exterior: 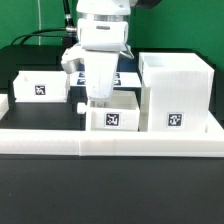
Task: Assemble drawer
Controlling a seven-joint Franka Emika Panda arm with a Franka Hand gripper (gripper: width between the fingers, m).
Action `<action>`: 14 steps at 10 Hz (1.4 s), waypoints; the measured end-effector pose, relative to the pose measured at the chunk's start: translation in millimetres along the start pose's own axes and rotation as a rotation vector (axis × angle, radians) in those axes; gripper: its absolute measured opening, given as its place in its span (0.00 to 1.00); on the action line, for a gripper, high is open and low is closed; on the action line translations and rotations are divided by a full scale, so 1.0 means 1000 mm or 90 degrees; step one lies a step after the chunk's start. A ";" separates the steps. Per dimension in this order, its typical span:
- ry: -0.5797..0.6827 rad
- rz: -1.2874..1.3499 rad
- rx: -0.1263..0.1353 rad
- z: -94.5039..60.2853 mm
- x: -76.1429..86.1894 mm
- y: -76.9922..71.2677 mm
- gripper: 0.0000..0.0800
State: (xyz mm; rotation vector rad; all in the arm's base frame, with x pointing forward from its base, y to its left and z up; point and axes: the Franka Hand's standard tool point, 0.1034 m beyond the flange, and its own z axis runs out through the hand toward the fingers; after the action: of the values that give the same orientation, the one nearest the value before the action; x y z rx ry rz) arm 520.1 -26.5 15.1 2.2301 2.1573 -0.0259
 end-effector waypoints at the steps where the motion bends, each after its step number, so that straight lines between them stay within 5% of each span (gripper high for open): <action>1: 0.000 0.002 0.001 0.001 -0.001 -0.001 0.05; 4: 0.002 0.005 0.004 0.003 0.004 -0.002 0.05; 6: 0.007 0.009 -0.017 0.003 0.007 0.000 0.05; 14: 0.011 0.030 -0.017 0.003 0.017 0.002 0.05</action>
Offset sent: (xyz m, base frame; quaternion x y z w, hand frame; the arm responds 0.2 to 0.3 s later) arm 0.0041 0.0216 -0.0056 0.0039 0.0246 0.0067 0.9997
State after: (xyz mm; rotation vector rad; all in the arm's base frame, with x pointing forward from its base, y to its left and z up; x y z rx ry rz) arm 522.7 -9.7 11.6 2.2732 2.1007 0.0233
